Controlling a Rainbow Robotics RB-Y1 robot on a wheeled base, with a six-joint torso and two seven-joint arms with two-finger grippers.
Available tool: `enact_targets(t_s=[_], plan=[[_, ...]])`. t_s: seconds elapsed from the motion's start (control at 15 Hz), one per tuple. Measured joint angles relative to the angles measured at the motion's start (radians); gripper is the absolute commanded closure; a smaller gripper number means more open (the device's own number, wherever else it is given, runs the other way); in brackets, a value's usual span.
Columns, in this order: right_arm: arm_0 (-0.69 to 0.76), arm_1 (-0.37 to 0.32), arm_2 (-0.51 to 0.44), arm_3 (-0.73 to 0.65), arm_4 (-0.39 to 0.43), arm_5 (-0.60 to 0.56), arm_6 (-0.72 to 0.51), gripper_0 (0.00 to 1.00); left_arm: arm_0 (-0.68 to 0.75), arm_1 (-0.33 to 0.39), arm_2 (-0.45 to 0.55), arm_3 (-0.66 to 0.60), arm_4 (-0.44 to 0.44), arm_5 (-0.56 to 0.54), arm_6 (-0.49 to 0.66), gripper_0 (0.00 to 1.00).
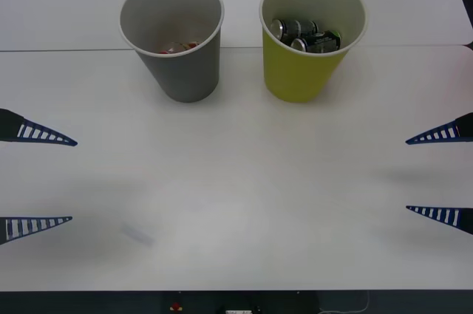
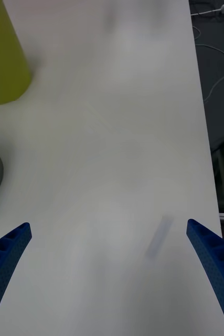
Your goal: Put the can into the green bin and the plastic bottle into the gray bin
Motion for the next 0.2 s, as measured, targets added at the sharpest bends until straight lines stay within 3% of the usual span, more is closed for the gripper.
enact_targets(t_s=[0.2], plan=[[0.000,0.000,0.000,0.000,0.000,0.000,0.000,0.00,0.000,-0.003,0.000,0.000,-0.007,0.006,0.001,0.00]])
